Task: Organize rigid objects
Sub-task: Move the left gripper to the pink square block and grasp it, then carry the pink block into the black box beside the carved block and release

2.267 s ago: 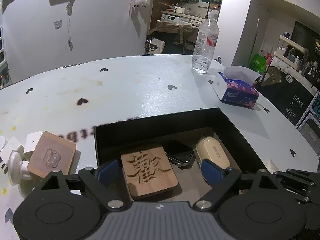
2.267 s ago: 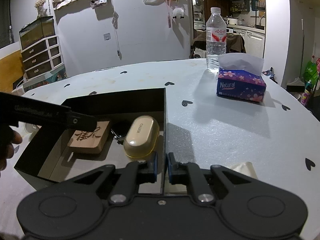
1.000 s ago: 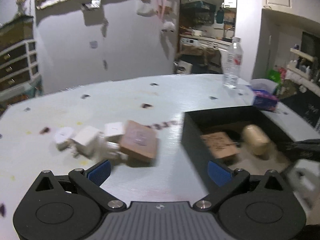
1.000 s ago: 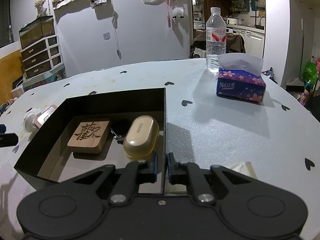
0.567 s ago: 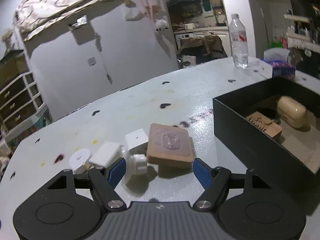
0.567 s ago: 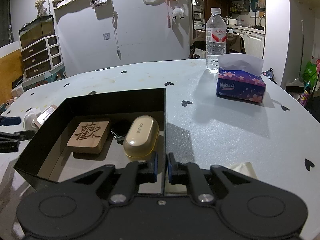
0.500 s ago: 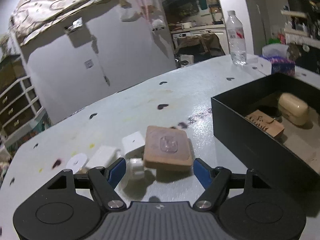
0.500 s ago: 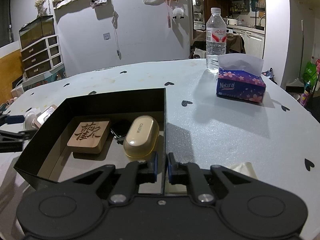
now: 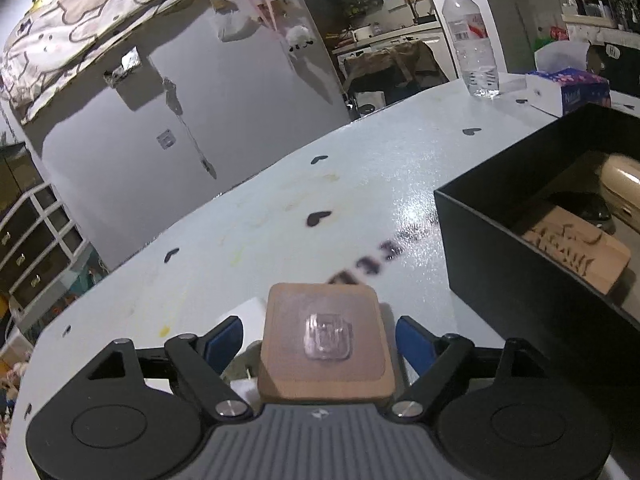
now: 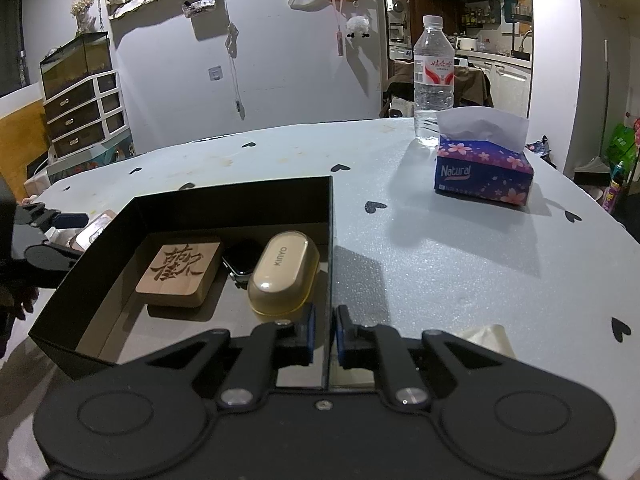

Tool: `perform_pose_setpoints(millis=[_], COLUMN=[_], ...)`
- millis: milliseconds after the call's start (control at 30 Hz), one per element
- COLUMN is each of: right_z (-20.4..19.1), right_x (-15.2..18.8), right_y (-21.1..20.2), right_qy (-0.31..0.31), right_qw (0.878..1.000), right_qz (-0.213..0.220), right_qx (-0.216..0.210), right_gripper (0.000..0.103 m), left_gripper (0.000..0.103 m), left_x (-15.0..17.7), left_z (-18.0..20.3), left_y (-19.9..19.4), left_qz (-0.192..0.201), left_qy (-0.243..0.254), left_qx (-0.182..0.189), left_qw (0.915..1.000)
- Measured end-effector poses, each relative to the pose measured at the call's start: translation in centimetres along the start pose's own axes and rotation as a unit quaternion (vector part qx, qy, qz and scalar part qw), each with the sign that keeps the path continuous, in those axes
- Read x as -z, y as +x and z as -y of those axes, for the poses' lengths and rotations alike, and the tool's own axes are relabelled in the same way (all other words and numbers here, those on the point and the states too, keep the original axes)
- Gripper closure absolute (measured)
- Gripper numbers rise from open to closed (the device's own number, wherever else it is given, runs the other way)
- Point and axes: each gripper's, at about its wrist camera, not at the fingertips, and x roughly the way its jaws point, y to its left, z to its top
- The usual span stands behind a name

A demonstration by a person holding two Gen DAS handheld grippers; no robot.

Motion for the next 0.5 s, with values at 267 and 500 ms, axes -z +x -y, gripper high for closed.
perform_pose_setpoints(millis=[267, 500], right_z=[0.0, 0.0], right_x=[0.0, 0.0], right_y=[0.0, 0.0], right_qy=[0.0, 0.0], right_qw=[1.0, 1.0], right_qz=[0.0, 0.0], right_qx=[0.0, -0.001], right_gripper=[0.091, 0.091], left_gripper=[0.039, 0.039], left_x=[0.2, 1.0], left_z=[-0.1, -1.1], left_y=[-0.2, -1.5], left_qz=[0.005, -0.004], left_qy=[-0.003, -0.081], left_qx=[0.008, 0.037], left_qw=[0.9999, 0.996])
